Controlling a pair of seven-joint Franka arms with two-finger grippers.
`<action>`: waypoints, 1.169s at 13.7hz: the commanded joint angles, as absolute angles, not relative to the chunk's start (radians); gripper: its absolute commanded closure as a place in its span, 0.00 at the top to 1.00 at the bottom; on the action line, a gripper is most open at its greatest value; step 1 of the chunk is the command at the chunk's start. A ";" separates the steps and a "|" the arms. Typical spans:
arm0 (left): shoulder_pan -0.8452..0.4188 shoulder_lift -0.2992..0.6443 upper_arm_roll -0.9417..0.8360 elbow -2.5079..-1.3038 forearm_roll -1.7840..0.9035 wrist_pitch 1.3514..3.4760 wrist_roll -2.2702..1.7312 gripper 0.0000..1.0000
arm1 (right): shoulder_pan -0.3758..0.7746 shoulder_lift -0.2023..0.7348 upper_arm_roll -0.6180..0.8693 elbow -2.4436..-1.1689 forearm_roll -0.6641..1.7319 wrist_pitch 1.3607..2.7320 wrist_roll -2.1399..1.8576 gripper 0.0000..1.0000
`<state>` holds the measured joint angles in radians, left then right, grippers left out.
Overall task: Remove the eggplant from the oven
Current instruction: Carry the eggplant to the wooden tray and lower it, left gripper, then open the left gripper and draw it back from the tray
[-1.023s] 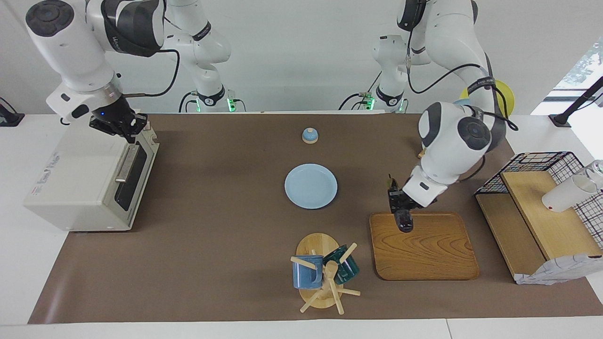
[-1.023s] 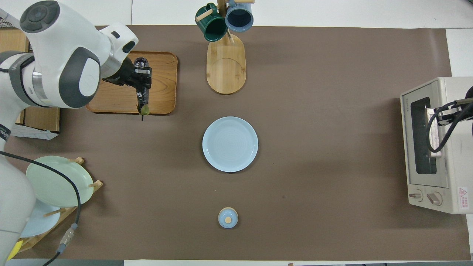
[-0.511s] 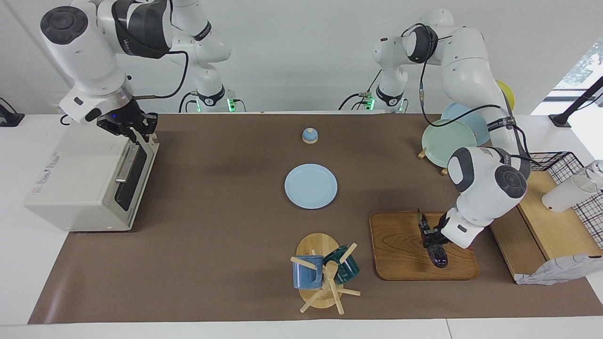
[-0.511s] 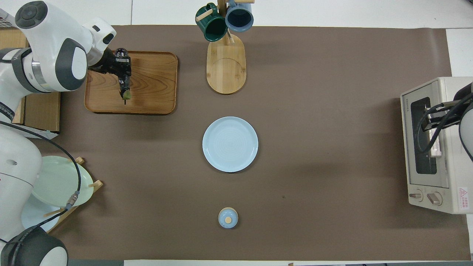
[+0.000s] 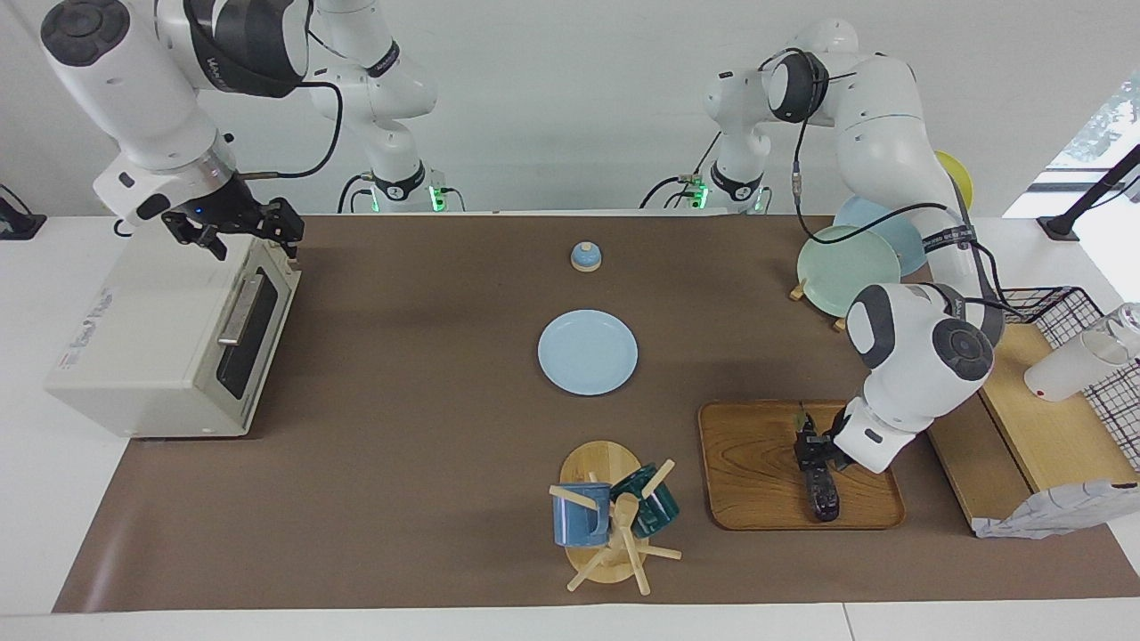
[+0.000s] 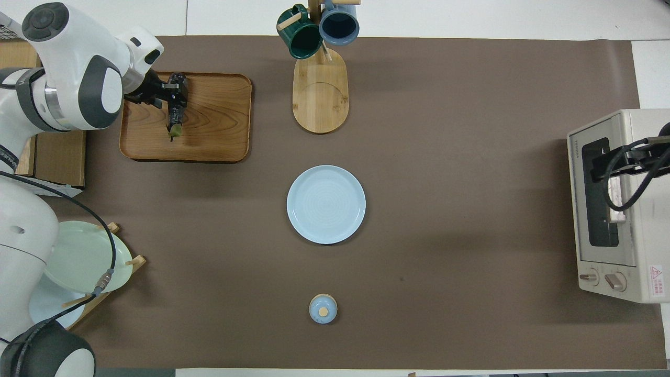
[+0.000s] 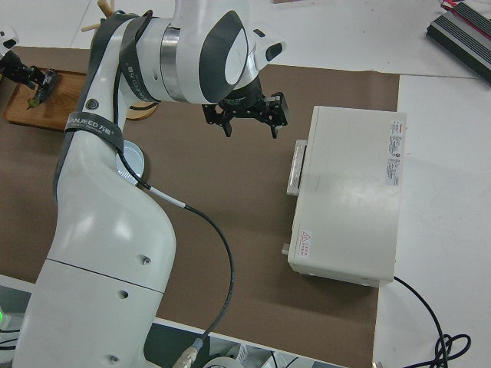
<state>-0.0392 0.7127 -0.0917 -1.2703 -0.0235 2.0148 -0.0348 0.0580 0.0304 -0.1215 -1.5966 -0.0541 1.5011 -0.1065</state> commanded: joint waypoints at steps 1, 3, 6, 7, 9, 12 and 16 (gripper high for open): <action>-0.029 0.661 -0.095 -1.262 -0.025 1.993 -0.028 1.00 | 0.048 0.046 -0.124 -1.569 -0.022 1.485 -0.094 1.00; -0.025 0.583 -0.094 -1.269 -0.018 1.930 -0.041 1.00 | 0.048 0.046 -0.126 -1.569 -0.020 1.485 -0.091 1.00; -0.005 0.453 -0.091 -1.278 -0.015 1.785 -0.043 1.00 | 0.049 0.046 -0.124 -1.568 -0.020 1.486 -0.078 1.00; -0.005 0.404 -0.092 -1.279 -0.015 1.717 -0.043 1.00 | 0.055 0.046 -0.127 -1.566 -0.018 1.485 -0.078 1.00; -0.005 0.307 -0.089 -1.293 -0.014 1.602 -0.043 1.00 | 0.060 0.046 -0.130 -1.553 -0.009 1.483 -0.066 1.00; 0.015 0.125 -0.087 -1.426 -0.014 1.540 -0.035 1.00 | 0.054 0.055 -0.132 -1.534 0.026 1.479 -0.028 1.00; 0.015 -0.027 -0.089 -1.635 -0.014 1.552 -0.034 1.00 | 0.048 0.067 -0.132 -1.522 0.021 1.480 -0.028 1.00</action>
<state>0.0069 0.0623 -0.0853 -1.4799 -0.0227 1.5189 -0.0383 0.0587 0.0388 -0.1263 -1.5580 -0.0058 1.5011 -0.0395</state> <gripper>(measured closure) 0.000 0.000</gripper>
